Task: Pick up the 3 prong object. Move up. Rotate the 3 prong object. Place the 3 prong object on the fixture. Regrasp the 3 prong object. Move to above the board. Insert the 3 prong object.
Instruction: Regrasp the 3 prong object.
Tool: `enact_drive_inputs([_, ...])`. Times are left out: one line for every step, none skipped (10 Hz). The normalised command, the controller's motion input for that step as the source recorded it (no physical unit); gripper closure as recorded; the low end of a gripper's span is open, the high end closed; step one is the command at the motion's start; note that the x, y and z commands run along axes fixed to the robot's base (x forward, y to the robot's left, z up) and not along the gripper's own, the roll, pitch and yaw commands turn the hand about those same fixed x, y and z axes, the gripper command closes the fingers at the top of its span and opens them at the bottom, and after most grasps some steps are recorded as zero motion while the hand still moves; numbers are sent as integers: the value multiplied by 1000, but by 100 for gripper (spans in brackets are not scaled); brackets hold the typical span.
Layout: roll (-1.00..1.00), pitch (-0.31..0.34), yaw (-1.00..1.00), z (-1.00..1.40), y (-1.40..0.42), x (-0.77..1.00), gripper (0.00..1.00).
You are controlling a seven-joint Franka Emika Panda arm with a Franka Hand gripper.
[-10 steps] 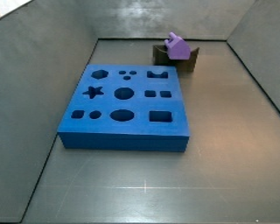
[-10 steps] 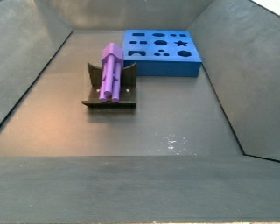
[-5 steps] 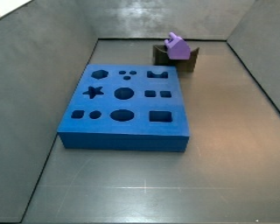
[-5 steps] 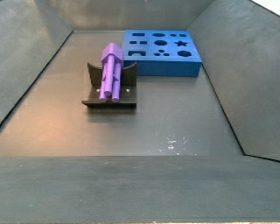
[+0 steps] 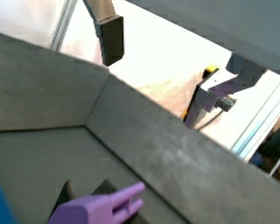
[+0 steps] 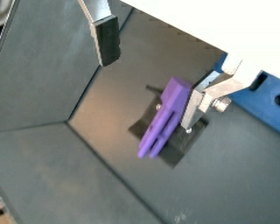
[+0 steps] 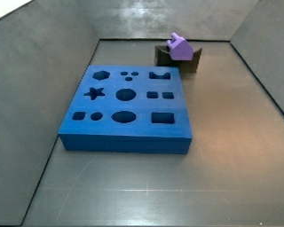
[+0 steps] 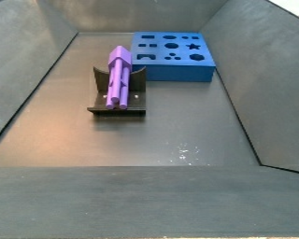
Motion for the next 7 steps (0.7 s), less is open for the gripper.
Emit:
enact_drive_inputs([664, 191, 280, -22, -63, 293, 0])
enact_drive_inputs([447, 139, 288, -22, -67, 334, 0])
enact_drive_inputs([343, 115, 286, -18, -66, 355, 0])
enact_drive_inputs([224, 63, 272, -7, -49, 381, 0])
enact_drive_inputs([194, 29, 257, -14, -55, 380, 0])
enact_drive_inputs([185, 4, 232, -21, -63, 376, 0])
enact_drive_inputs([184, -8, 202, -16, -64, 371, 0])
